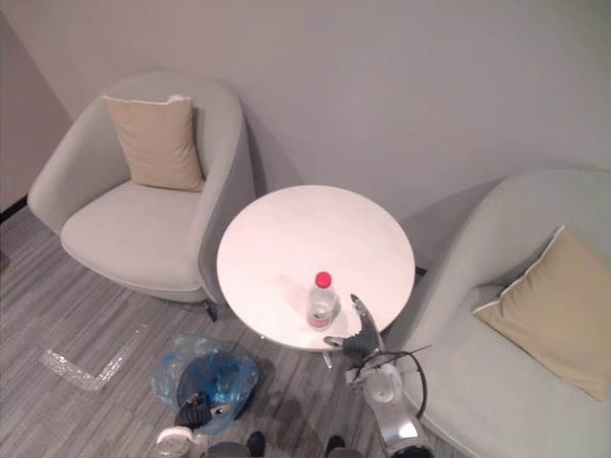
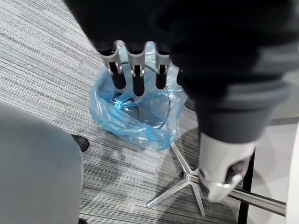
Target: Gather rubbish on tea table into small bin, then transfer packed bag to large trash can.
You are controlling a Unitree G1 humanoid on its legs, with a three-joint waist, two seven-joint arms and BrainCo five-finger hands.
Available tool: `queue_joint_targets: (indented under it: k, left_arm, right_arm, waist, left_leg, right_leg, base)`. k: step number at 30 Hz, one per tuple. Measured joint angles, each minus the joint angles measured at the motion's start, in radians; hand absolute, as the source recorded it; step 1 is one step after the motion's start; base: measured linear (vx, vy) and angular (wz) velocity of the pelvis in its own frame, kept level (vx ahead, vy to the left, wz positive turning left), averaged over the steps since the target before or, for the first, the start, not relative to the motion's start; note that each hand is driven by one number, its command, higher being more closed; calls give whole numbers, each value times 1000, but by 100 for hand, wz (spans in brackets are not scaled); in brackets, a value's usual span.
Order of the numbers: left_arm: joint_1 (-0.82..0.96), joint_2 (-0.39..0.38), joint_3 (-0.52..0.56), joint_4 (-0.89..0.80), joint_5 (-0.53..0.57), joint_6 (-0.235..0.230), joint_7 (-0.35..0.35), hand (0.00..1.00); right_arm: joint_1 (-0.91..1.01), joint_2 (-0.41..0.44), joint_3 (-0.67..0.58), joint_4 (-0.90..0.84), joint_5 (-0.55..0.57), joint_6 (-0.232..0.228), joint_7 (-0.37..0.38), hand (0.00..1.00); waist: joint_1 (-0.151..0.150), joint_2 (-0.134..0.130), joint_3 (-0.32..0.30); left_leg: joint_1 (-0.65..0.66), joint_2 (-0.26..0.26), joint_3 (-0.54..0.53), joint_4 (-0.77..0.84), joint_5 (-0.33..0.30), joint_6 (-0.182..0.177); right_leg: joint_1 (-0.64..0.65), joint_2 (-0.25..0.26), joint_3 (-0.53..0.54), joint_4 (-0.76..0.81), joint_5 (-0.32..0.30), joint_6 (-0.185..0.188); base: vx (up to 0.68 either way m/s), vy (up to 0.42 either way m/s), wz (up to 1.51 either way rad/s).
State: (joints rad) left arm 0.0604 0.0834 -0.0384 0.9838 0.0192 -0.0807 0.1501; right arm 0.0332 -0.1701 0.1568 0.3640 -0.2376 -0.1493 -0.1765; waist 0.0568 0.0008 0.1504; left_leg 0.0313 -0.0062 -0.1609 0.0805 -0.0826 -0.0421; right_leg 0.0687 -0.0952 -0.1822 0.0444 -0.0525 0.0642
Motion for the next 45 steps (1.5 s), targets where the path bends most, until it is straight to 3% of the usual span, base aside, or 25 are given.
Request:
queue_joint_targets:
  k: [10,11,16,26,33,36,45]
  left_arm:
    - [0,-2,-20,-26,-2,-3,0,0]
    - [0,-2,-20,-30,-2,-3,0,0]
    - [-1,-2,-31,-53,-5,-4,0,0]
    - [-8,-4,-39,-65,-20,-20,0,0]
    - [-7,-5,-38,-63,-19,-17,-1,0]
    - [-6,-3,-38,-56,-9,-13,-3,0]
    - [-6,11,-44,-33,9,0,-7,0]
  right_arm:
    - [-76,-6,34,5,1,1,-27,0]
    - [-84,-6,35,5,2,1,-34,100]
    - [-147,-6,35,20,3,2,-63,100]
    - [-185,-6,31,40,40,13,-78,100]
    - [-76,7,0,-148,65,9,-51,100]
    - [-22,16,-6,-206,85,-1,-30,100]
    - [96,52,7,-355,69,-7,8,100]
  waist:
    - [6,19,26]
    - [6,21,32]
    - [11,30,47]
    - [29,35,70]
    - [27,34,70]
    - [8,32,68]
    - [-5,3,45]
  left_leg:
    - [-34,-14,-49,13,0,0]
    - [-39,-16,-54,16,0,0]
    - [-102,-23,-80,46,0,0]
    - [-101,-24,-90,43,0,0]
    - [-67,-13,-47,25,-1,1]
    - [-57,-11,-30,23,-1,1]
    - [10,13,74,-11,-4,4]
  right_leg:
    - [-1,-8,-44,-7,-2,3]
    - [-2,-9,-49,-7,-4,5]
    - [-40,-11,-77,1,-5,6]
    - [-37,-11,-70,0,-5,6]
    - [-32,-11,-17,4,-5,7]
    - [-32,-11,3,5,-3,7]
    - [-32,4,104,8,10,8]
  base:
    - [10,9,16]
    - [-19,10,14]
    - [-12,10,18]
    - [5,7,4]
    - [-10,19,-19]
    - [-42,23,-19]
    - [-18,16,-33]
